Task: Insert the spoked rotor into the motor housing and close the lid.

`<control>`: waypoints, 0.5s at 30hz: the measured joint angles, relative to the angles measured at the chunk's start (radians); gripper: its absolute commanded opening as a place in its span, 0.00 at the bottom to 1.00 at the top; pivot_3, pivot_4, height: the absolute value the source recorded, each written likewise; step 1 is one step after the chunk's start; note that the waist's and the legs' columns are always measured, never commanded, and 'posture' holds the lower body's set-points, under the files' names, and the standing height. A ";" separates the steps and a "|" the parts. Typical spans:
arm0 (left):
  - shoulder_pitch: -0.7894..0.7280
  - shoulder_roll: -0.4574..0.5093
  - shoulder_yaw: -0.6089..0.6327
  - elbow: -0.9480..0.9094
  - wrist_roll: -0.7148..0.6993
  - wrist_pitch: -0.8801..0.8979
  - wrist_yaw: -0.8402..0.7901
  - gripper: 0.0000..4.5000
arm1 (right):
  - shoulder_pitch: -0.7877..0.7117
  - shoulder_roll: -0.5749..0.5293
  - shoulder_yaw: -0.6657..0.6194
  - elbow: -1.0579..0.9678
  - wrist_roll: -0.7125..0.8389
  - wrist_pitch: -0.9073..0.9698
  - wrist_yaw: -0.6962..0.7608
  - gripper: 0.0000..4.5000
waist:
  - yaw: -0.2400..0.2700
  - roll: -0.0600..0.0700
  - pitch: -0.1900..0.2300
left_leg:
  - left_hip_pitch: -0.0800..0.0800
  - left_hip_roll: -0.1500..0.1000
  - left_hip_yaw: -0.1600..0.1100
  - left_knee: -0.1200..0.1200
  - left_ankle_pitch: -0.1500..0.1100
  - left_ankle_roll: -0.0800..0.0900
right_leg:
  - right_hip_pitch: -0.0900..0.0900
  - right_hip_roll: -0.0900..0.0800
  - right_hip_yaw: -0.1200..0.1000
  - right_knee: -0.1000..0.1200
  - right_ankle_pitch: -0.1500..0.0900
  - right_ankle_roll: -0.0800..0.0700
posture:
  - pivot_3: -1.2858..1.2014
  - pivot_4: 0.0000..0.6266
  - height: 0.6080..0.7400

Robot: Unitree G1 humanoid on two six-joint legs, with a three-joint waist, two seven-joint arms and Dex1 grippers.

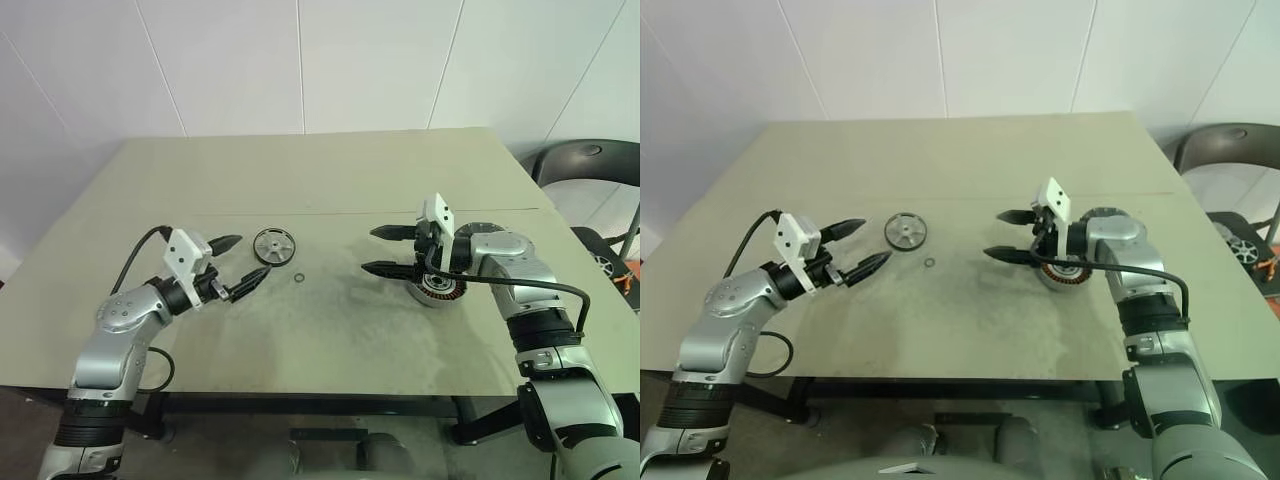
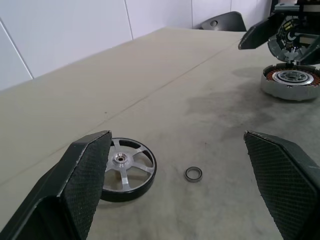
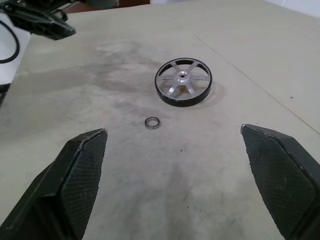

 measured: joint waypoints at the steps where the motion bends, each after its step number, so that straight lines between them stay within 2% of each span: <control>1: 0.000 0.000 0.000 0.004 0.000 -0.001 -0.001 1.00 | -0.001 0.000 0.000 0.002 0.000 -0.001 -0.004 1.00 | 0.003 0.000 0.000 | 0.000 0.000 0.000 0.000 0.000 0.000 | 0.000 0.000 0.000 0.000 0.000 0.000 | 0.52 0.00 1.00; 15: -0.002 0.000 0.000 0.008 0.001 -0.001 -0.010 1.00 | -0.003 0.011 0.002 0.021 0.004 -0.024 -0.017 1.00 | 0.004 -0.002 -0.001 | 0.001 0.006 0.006 0.001 0.000 0.000 | -0.001 0.006 0.004 -0.001 0.004 -0.002 | 0.52 0.00 1.00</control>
